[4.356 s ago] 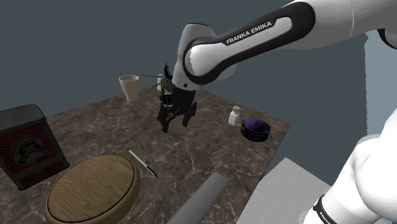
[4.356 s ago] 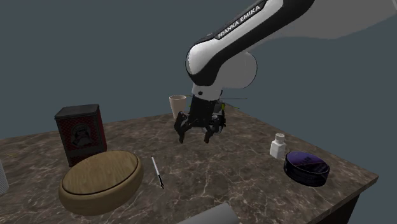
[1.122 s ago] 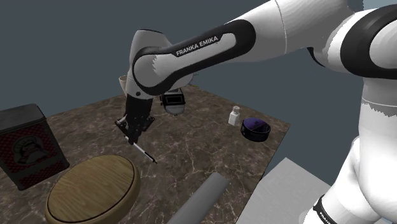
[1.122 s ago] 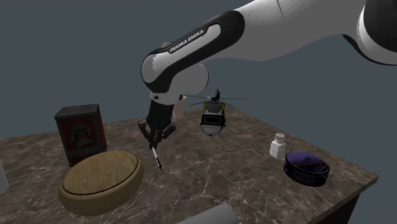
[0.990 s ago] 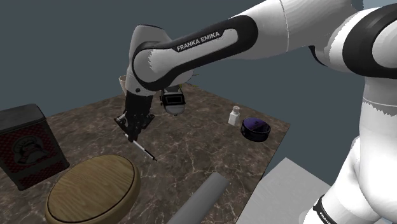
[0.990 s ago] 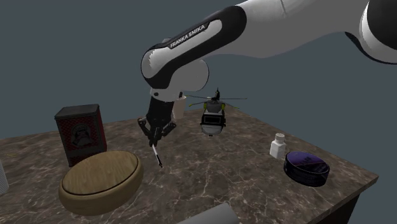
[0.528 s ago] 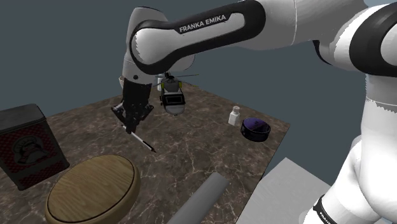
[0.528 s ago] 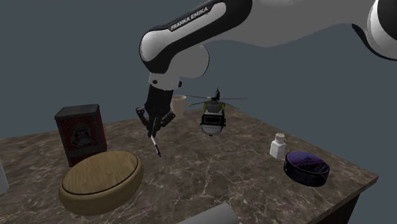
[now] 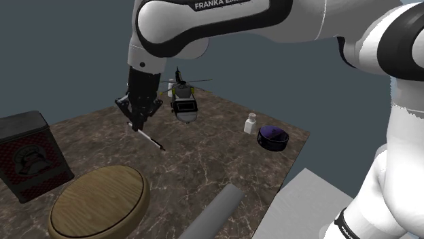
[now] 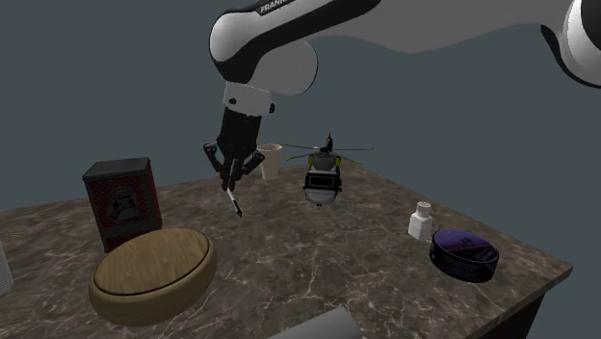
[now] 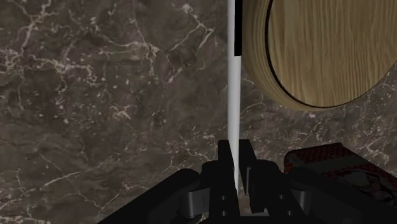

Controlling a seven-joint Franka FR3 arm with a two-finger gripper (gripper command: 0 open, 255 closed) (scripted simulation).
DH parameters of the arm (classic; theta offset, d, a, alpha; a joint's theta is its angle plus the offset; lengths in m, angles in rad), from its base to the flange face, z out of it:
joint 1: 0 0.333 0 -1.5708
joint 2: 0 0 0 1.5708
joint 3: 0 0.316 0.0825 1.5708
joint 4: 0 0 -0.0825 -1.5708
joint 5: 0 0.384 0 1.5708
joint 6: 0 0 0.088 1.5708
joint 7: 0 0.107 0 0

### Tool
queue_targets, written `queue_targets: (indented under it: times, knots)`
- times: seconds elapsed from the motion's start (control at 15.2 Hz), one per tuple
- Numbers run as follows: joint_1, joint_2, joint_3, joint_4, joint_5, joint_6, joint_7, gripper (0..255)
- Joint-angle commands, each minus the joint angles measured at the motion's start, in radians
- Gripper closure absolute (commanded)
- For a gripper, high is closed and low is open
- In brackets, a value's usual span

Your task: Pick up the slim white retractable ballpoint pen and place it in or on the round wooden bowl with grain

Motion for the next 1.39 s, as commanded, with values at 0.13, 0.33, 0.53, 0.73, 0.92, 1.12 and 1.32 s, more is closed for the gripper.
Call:
queue_targets:
  times: [0.13,0.33,0.53,0.73,0.92,1.12,1.32]
  knots:
    - [0.016,0.001,0.006,0.041,-0.008,-0.036,0.029,255]
    - [0.068,0.03,0.021,0.087,-0.036,-0.042,0.101,255]
    - [0.124,0.068,0.034,0.149,-0.067,-0.056,0.172,255]
    - [0.185,0.117,0.042,0.229,-0.102,-0.077,0.243,255]
    - [0.218,0.146,0.045,0.263,-0.12,-0.078,0.277,255]
    - [0.215,0.144,0.044,0.219,-0.118,-0.037,0.271,255]
    - [0.211,0.144,0.043,0.179,-0.116,0.003,0.267,255]
